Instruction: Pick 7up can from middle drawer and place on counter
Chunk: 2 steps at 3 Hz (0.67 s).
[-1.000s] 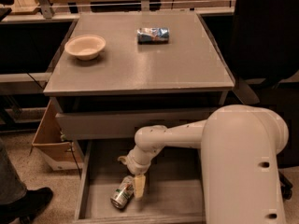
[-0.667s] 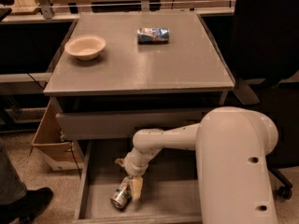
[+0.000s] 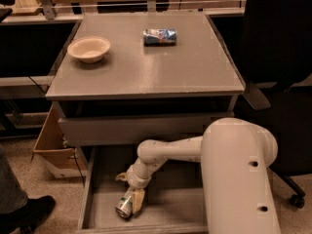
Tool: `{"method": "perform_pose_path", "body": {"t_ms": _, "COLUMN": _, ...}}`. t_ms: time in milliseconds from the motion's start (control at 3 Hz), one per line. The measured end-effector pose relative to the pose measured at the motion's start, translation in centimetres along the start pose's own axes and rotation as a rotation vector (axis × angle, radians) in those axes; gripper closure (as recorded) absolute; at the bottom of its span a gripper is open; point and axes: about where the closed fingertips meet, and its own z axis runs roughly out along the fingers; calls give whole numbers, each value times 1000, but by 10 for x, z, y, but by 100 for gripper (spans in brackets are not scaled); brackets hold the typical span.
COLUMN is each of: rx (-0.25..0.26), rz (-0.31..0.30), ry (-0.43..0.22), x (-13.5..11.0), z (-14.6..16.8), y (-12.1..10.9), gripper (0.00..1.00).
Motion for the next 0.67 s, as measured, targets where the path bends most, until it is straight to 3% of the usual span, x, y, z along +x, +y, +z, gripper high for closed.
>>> {"method": "perform_pose_path", "body": {"t_ms": 333, "rx": -8, "rz": -15, "ry": -33, "x": 0, "z": 9, "y": 4, "gripper": 48}}
{"method": "perform_pose_path", "body": {"t_ms": 667, "rx": -7, "rz": -14, "ry": -41, "x": 0, "z": 8, "y": 5, "gripper": 71}}
